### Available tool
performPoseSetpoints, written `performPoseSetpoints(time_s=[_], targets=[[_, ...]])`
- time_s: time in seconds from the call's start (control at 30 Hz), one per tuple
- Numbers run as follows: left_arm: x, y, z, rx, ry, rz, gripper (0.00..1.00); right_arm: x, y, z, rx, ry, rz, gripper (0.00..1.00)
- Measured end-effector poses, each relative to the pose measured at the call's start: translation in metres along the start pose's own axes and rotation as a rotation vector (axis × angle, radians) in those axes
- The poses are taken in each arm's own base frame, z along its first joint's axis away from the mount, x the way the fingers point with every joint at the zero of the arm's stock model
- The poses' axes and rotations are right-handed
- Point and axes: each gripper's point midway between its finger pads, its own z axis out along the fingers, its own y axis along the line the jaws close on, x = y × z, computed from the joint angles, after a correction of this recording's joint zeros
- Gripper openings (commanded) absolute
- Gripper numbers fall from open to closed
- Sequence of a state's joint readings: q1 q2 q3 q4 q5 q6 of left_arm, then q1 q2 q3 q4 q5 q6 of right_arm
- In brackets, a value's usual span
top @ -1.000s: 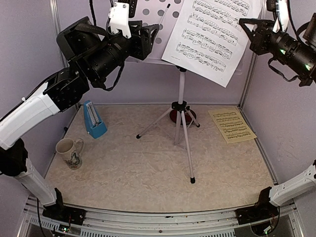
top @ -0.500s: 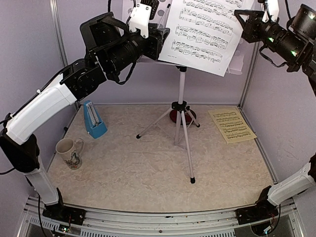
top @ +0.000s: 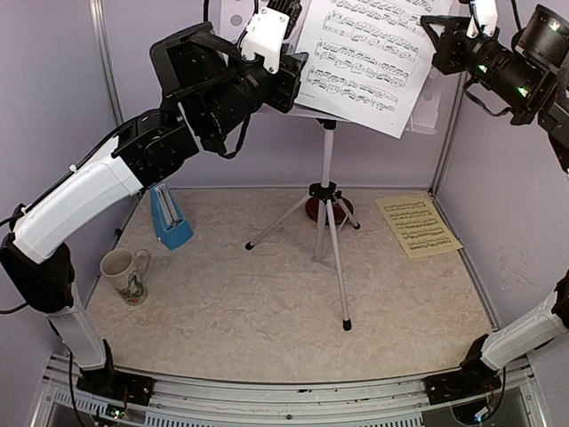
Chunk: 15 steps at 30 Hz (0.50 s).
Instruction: Set up the instrument practice props
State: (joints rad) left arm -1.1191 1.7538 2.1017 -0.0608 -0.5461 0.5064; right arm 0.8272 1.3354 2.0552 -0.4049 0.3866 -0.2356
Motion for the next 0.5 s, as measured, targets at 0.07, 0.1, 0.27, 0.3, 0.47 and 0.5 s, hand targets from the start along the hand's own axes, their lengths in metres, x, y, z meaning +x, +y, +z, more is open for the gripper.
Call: performPoseSetpoints(time_s=[0.07,0.1,0.27,0.3,0.47,0.5], targets=[[-0.002,-0.001,-0.002,-0.009,0.005,0.015,0.30,-0.001,-0.001,0.000,0.004,-0.003,-0.005,0.00],[-0.003,0.001,-0.003,-0.022,0.008,0.025,0.29,-0.002,-0.001,0.000,0.006,-0.005,-0.007,0.00],[-0.005,0.014,0.000,-0.090,0.026,0.061,0.29,-0.003,-0.006,0.001,0.030,-0.008,-0.014,0.00],[-0.004,0.016,0.001,-0.102,0.031,0.067,0.29,-0.003,-0.006,0.001,0.031,-0.007,-0.016,0.00],[-0.003,0.016,0.009,-0.127,0.039,0.088,0.27,-0.001,-0.007,0.003,0.041,-0.002,-0.029,0.00],[-0.002,0.015,0.011,-0.131,0.041,0.094,0.27,-0.001,-0.007,0.003,0.043,-0.001,-0.030,0.00]])
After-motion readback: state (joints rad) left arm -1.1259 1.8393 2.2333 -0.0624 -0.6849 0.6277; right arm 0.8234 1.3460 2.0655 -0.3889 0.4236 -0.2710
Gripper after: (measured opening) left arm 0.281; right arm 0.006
